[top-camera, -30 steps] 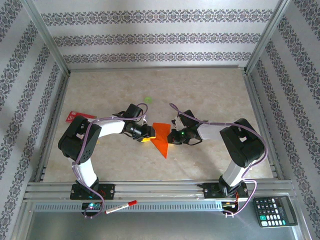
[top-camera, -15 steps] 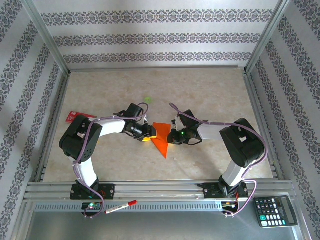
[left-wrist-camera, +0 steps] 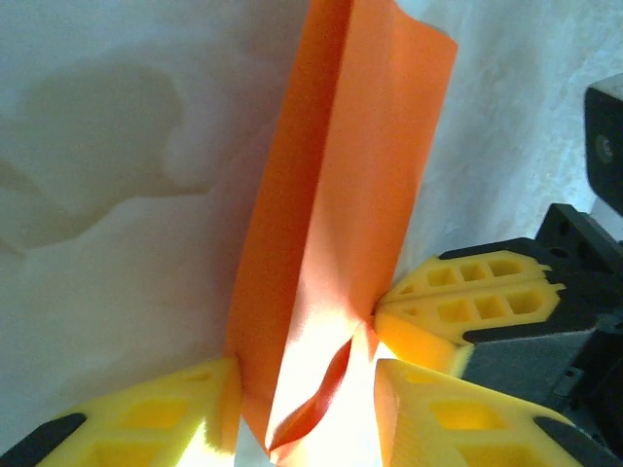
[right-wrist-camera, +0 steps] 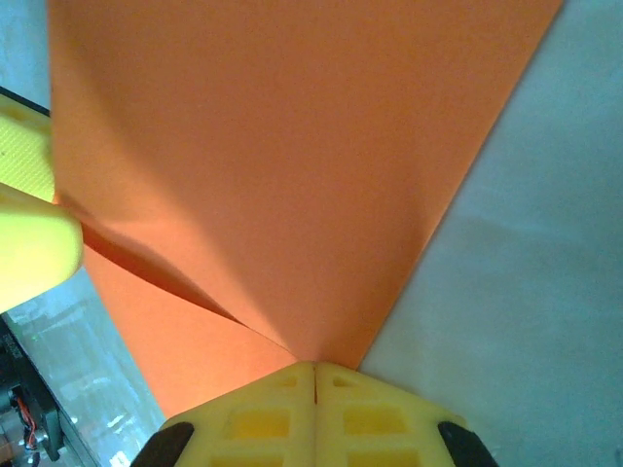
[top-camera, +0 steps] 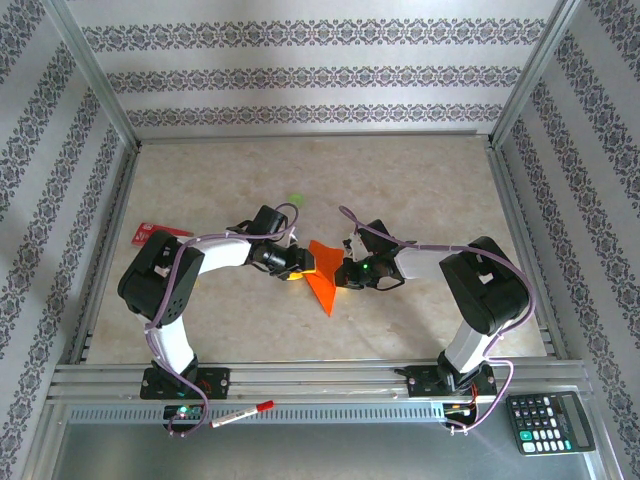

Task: Fold a paper plane with a square sheet of paper (pick it up from the middle)
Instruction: Fourth fold the wing at the center of the table.

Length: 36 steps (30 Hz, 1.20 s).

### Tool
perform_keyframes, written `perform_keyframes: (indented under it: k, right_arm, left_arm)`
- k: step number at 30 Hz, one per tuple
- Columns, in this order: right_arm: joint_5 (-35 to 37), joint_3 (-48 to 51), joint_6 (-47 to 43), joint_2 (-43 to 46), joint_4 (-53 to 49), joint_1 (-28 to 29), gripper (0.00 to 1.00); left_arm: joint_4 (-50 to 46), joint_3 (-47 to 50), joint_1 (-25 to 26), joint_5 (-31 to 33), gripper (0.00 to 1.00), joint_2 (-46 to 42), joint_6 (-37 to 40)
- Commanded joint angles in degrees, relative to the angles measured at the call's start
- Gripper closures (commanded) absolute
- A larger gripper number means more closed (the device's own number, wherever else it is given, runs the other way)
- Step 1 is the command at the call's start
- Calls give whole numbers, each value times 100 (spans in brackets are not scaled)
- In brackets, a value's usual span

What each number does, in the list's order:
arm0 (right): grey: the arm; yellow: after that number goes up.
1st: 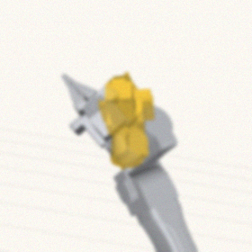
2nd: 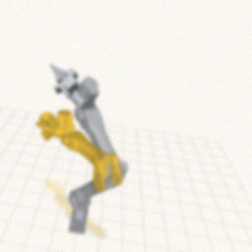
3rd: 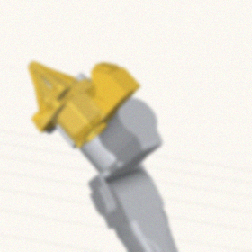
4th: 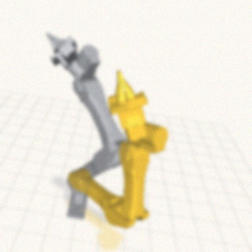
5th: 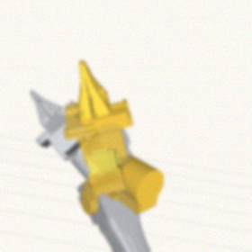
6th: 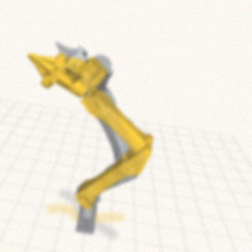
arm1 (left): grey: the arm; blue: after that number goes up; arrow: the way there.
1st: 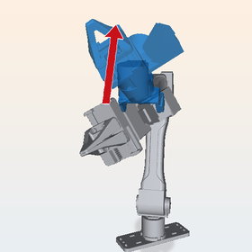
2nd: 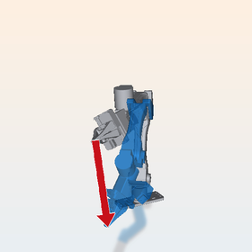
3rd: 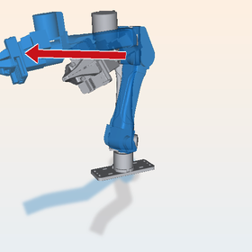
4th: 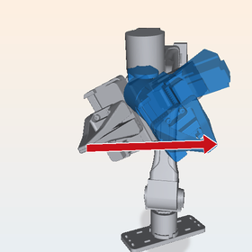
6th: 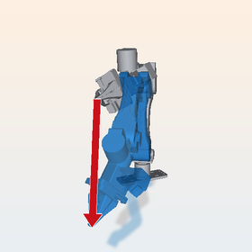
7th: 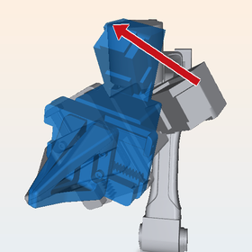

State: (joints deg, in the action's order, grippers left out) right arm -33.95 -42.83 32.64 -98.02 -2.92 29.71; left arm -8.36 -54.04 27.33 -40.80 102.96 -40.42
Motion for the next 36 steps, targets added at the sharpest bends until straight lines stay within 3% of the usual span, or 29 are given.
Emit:
perform_keyframes:
  k: [1,13,25,30,36]
  right_arm:
    - [117,-15,-108,-174,-156,-29,100]
    - [101,-54,-146,-227,-165,-41,100]
    - [45,-452,-721,-297,-716,-150,100]
    - [268,-888,-1125,-178,-1365,-168,91]
    - [847,-829,-1331,678,-1770,-54,76]
  left_arm:
    - [-433,-101,50,195,61,-274,310]
    - [-140,-148,47,-92,64,-141,270]
    - [5,-305,46,-5,86,118,258]
    - [262,-36,44,109,100,-42,-175]
    - [190,409,44,505,100,-570,-710]
